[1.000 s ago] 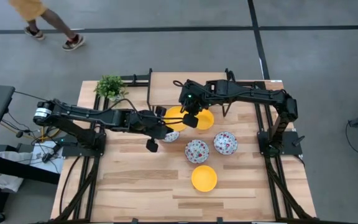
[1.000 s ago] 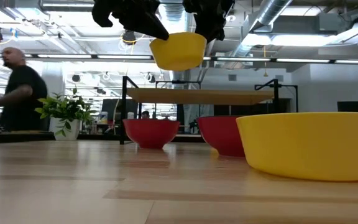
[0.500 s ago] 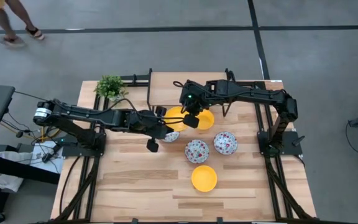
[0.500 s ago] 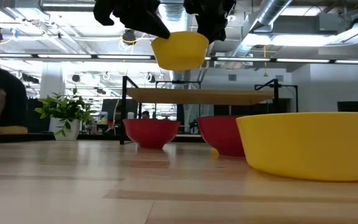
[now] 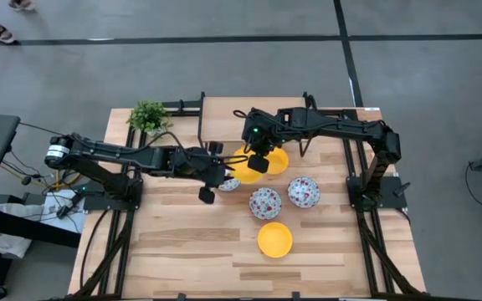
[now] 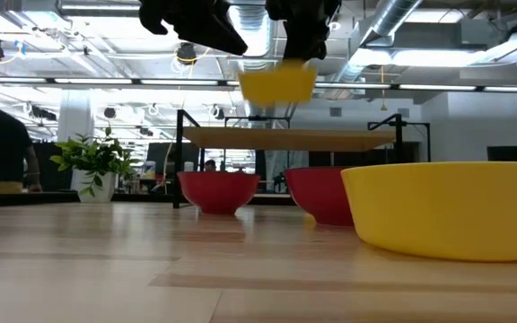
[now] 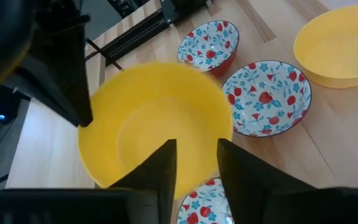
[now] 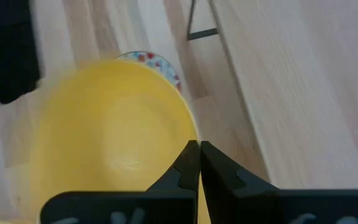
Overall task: Pick & Place Mini bowls
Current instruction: Put the left yellow bowl on the shelf
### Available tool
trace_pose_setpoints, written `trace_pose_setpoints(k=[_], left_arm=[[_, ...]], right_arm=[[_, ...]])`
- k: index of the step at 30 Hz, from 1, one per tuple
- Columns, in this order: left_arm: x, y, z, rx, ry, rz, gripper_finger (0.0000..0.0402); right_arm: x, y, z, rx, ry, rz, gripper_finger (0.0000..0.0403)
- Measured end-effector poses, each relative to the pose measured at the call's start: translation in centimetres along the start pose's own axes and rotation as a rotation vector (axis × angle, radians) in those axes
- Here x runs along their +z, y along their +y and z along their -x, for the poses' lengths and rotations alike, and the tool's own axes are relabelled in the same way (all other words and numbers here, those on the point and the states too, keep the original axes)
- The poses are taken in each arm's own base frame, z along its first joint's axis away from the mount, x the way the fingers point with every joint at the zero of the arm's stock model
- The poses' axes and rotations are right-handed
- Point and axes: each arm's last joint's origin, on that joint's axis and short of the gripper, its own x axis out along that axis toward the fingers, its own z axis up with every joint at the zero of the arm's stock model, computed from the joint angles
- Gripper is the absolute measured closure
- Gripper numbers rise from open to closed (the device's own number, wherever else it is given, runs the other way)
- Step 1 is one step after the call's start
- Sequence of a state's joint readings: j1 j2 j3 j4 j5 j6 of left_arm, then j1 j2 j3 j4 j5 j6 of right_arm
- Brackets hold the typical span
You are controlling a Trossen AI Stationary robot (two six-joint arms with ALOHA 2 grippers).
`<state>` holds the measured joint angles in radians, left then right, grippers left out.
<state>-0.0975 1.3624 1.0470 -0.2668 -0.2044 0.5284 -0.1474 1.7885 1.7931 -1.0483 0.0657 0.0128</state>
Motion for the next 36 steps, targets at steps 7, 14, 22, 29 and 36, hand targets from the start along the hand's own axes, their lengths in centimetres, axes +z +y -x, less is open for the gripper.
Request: trace_pose_setpoints(k=[7, 14, 22, 29, 36], left_arm=[[0.0, 0.0, 0.0, -0.001, 0.0, 0.063, 0.0255], [0.0, 0.0, 0.1, 0.012, 0.005, 0.067, 0.0252], [0.0, 1.2, 2.4, 0.041, -0.022, 0.199, 0.0252], [-0.4, 3.0, 6.3, 0.102, -0.085, 0.31, 0.0252], [-0.4, 3.7, 9.2, 0.141, -0.157, 0.36, 0.0252]], right_arm=[[0.0, 0.0, 0.0, 0.003, 0.004, -0.002, 0.0402], [-0.5, -0.2, 0.0, 0.001, 0.055, -0.003, 0.0402], [-0.8, -0.1, 0.1, 0.038, 0.081, 0.008, 0.0402], [-1.1, -0.8, 0.6, 0.034, 0.092, 0.041, 0.0403], [-1.7, -3.7, 3.5, -0.006, 0.034, 0.028, 0.0403]])
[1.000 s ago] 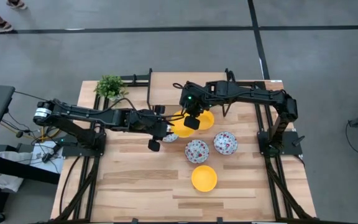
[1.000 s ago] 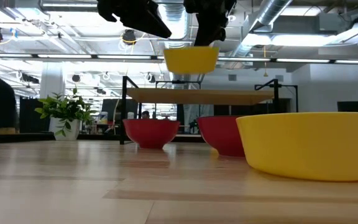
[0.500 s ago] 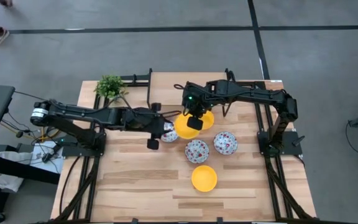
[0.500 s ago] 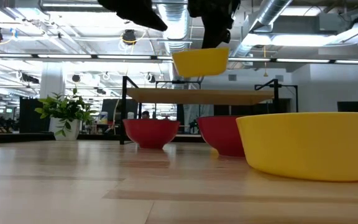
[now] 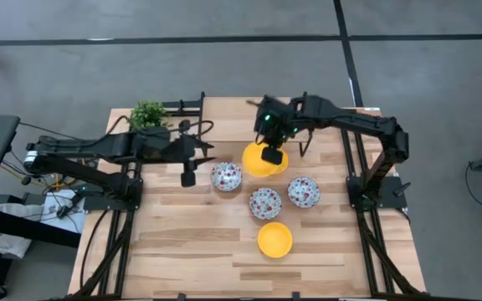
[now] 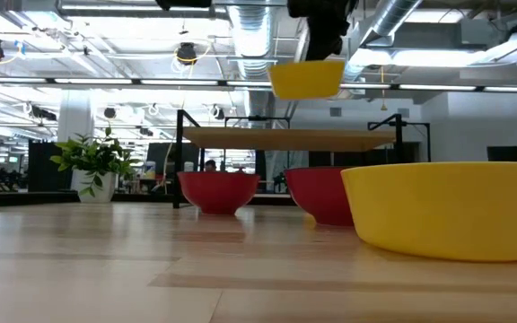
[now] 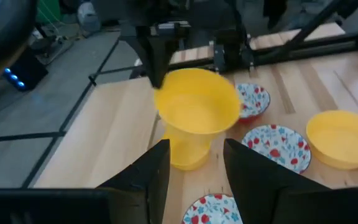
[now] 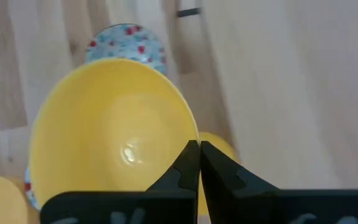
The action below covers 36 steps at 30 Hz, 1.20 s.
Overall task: Pick & Place Mini bowls
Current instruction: Put the left yellow bowl on the shelf
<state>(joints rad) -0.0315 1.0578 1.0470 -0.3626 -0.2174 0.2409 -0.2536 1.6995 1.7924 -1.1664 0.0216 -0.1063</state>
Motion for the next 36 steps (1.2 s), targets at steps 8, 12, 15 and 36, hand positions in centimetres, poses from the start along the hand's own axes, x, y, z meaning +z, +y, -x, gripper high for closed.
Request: trace_pose_setpoints(k=[8, 12, 15, 36], left_arm=[[0.1, 0.1, 0.6, 0.001, -0.01, 0.117, 0.0252], [0.0, 0.1, 0.5, 0.0, -0.004, 0.162, 0.0252], [0.0, 0.1, 0.5, 0.0, -0.004, 0.179, 0.0252], [0.1, 0.1, 0.5, 0.001, -0.011, 0.174, 0.0252]], right_arm=[[-2.0, -6.2, 3.3, 0.01, -0.08, -0.077, 0.0403], [-3.2, -9.2, 3.6, -0.016, -0.067, -0.144, 0.0403], [-3.9, -11.0, 3.3, -0.039, -0.04, -0.161, 0.0403], [-7.8, -20.6, -1.8, 0.064, 0.014, -0.219, 0.0403]])
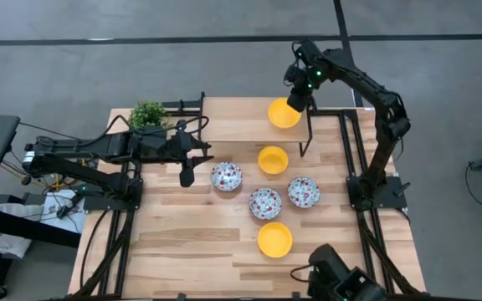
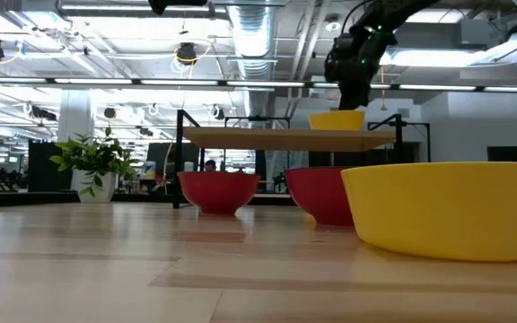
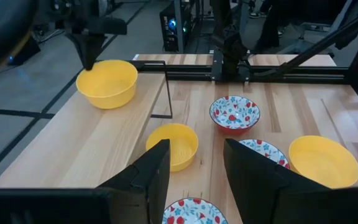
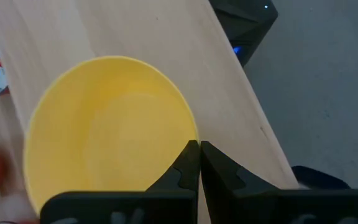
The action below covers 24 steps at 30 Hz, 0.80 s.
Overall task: Pick & Place Mini bowls
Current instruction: Put the left yellow bowl on the shelf, then stack the top yellow bowl on top of the yellow bowl on the shelf
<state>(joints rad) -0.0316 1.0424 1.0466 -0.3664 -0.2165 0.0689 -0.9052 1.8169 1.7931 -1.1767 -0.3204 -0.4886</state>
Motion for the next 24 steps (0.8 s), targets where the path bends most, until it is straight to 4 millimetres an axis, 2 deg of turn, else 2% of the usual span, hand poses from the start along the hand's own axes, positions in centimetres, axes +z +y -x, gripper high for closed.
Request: trace_pose_setpoints(k=[13, 16, 24], left_arm=[[0.01, 0.0, 0.0, 0.0, -0.001, 0.0, 0.0252], [0.01, 0.0, 0.0, 0.0, -0.001, 0.0, 0.0252], [0.01, 0.0, 0.0, 0.0, -0.001, 0.0, 0.0252]], right_arm=[[-0.01, -0.15, -0.15, -0.005, 0.004, 0.025, 0.0393], [0.05, -0.04, -0.19, -0.004, 0.004, 0.028, 0.0376], [0.23, 0.34, -0.31, 0.001, 0.005, 0.039, 0.03]])
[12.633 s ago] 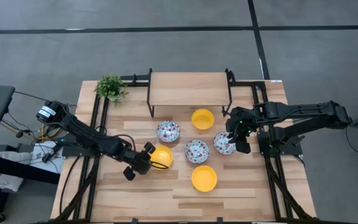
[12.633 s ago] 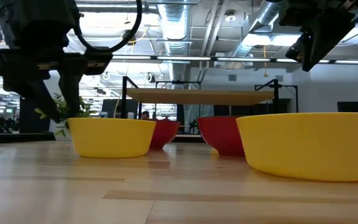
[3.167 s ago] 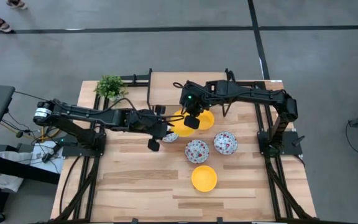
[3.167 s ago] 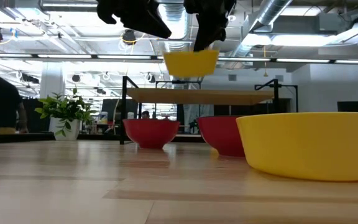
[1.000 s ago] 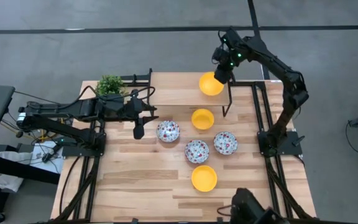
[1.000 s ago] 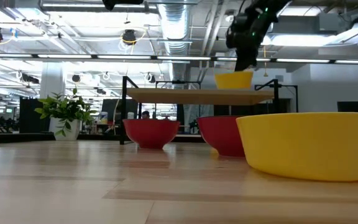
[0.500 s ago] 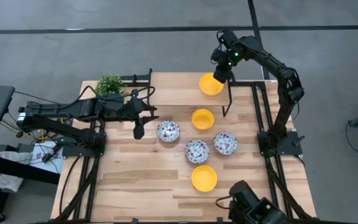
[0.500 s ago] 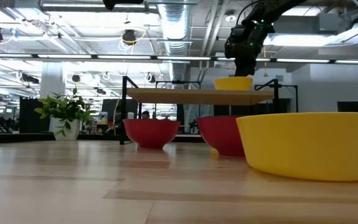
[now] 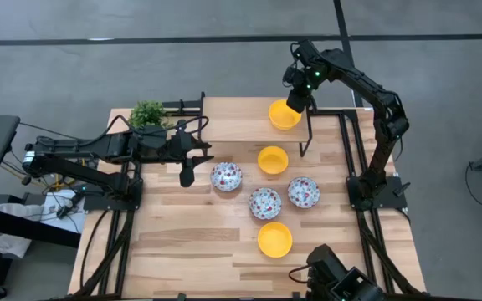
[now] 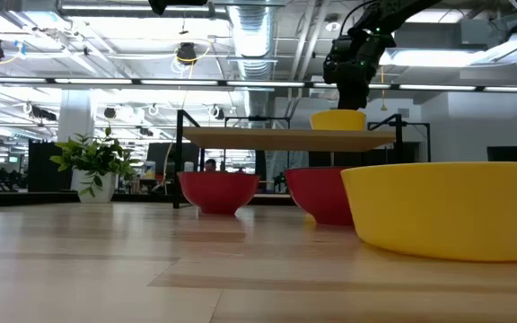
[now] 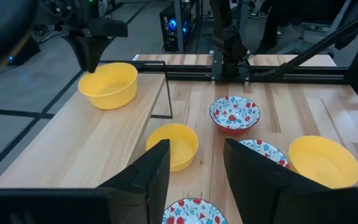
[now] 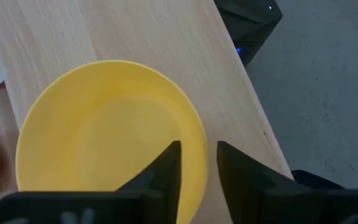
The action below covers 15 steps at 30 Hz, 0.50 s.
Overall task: Pick & Place Mini bowls
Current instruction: Stack the top yellow bowl on top of the yellow bowl on the shelf
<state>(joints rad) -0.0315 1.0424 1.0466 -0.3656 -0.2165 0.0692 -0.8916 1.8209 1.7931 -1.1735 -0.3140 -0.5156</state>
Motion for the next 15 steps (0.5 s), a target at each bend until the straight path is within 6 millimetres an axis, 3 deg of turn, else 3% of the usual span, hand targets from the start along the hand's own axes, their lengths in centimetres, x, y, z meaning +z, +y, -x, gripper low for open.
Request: trace_pose_setpoints(k=[6, 10, 15], left_arm=[[0.0, 0.0, 0.0, 0.0, 0.0, 0.0, 0.0252], [0.0, 0.0, 0.0, 0.0, 0.0, 0.0, 0.0252], [0.0, 0.0, 0.0, 0.0, 0.0, 0.0, 0.0252]], right_arm=[[0.6, 0.5, 2.3, -0.038, -0.067, 0.013, 0.0271], [1.3, 1.4, 5.8, -0.088, -0.165, 0.016, 0.0262], [1.1, 4.2, 10.1, -0.128, -0.271, 0.079, 0.0259]])
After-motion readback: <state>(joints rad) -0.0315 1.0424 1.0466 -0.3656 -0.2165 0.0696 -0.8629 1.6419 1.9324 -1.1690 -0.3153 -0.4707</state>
